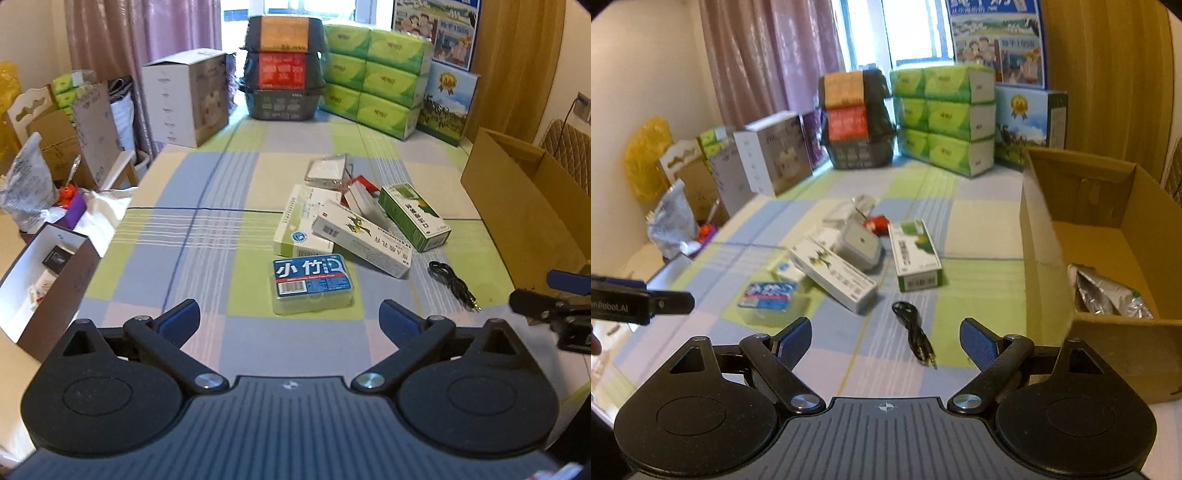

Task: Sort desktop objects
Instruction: 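Move both tools back over the table toward the remaining items, then grasp the black cable with the right tool while the left tool grasps the blue floss box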

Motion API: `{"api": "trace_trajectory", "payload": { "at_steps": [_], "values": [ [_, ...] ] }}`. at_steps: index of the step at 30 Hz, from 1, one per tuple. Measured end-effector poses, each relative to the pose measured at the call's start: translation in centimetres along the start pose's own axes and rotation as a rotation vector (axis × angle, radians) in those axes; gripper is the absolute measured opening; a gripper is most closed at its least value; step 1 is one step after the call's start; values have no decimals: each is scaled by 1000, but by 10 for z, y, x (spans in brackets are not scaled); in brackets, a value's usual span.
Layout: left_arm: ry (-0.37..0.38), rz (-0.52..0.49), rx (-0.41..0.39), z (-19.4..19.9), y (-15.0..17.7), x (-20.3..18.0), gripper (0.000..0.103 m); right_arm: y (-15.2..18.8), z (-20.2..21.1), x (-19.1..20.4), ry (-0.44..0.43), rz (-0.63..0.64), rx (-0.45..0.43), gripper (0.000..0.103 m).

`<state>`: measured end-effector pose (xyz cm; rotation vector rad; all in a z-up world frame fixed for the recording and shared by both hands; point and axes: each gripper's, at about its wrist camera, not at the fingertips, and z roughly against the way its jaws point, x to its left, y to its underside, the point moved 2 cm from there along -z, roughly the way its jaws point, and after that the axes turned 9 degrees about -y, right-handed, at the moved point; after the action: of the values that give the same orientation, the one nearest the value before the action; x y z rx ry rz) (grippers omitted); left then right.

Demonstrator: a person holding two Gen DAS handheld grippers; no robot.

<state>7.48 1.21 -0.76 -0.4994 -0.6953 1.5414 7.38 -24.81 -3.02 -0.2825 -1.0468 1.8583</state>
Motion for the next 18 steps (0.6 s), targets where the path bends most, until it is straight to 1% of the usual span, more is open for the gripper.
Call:
{"api": "trace_trajectory", "payload": {
  "at_steps": [4, 6, 8, 10, 13, 15, 18],
  "values": [
    [13, -20, 0, -24, 2, -6, 101, 6, -28, -7, 9, 25, 45, 84],
    [21, -23, 4, -37, 3, -8, 101, 8, -42, -12, 14, 34, 63, 81],
    [22, -24, 5, -49, 5, -9, 101, 9, -55, -15, 21, 50, 83, 71],
    [24, -26, 7, -61, 6, -11, 101, 10, -67, -19, 16, 67, 101, 63],
    [11, -64, -3, -73, 8, -19, 101, 12, -83, -25, 45, 89, 121, 59],
    [21, -83, -16, -79, 10, -25, 101, 13, -91, -29, 57, 86, 127, 57],
    [36, -64, 2, -88, 12, -29, 101, 14, -101, -33, 68, 87, 137, 52]
  ]
}}
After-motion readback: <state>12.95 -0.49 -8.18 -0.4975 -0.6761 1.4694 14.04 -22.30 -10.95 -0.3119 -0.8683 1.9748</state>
